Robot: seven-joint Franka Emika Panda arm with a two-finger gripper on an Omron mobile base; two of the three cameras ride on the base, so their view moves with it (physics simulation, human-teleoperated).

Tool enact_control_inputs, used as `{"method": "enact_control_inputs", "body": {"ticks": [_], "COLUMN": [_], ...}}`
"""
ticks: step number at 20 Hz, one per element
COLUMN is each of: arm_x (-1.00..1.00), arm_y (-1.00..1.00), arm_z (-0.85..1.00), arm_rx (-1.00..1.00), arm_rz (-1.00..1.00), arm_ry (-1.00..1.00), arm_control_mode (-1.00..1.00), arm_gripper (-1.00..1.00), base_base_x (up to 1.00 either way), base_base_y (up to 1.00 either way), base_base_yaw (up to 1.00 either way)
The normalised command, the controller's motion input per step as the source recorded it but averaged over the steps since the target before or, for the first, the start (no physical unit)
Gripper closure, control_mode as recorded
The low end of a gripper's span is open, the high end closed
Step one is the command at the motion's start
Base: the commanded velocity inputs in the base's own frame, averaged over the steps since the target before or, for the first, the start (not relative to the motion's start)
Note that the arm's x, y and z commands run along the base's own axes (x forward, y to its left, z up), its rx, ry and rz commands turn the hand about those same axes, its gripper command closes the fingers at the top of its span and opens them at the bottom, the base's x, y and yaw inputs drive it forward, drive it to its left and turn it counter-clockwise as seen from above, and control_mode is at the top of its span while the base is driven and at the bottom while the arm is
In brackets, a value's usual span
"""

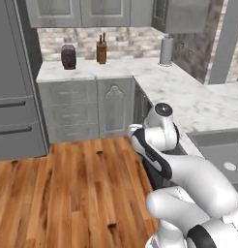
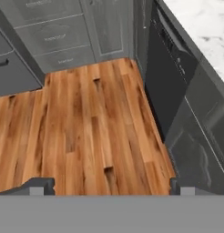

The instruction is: Open the drawer on the right and place the cutting tools on the cutting board.

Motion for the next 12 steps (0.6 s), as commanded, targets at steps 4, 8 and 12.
{"method": "enact_control_inputs", "body": {"ticks": [4, 8, 12], "arm_x": [0.0, 0.0, 0.0], "arm_y": [0.0, 0.0, 0.0], "arm_z": [0.0, 0.0, 0.0], "arm_rx": [0.0, 0.0, 0.0], "arm_rz": [0.0, 0.0, 0.0], "arm_ry": [0.0, 0.0, 0.0], "arm_control_mode": [1.0, 1.0, 1.0], "arm_gripper": [-1.0, -1.0, -1.0], "base_base_x": [1.0, 0.99, 0.7], "base_base_y": [-0.11, -0.14, -0.14], "base_base_yaw": [0.02, 0.13, 0.39]}}
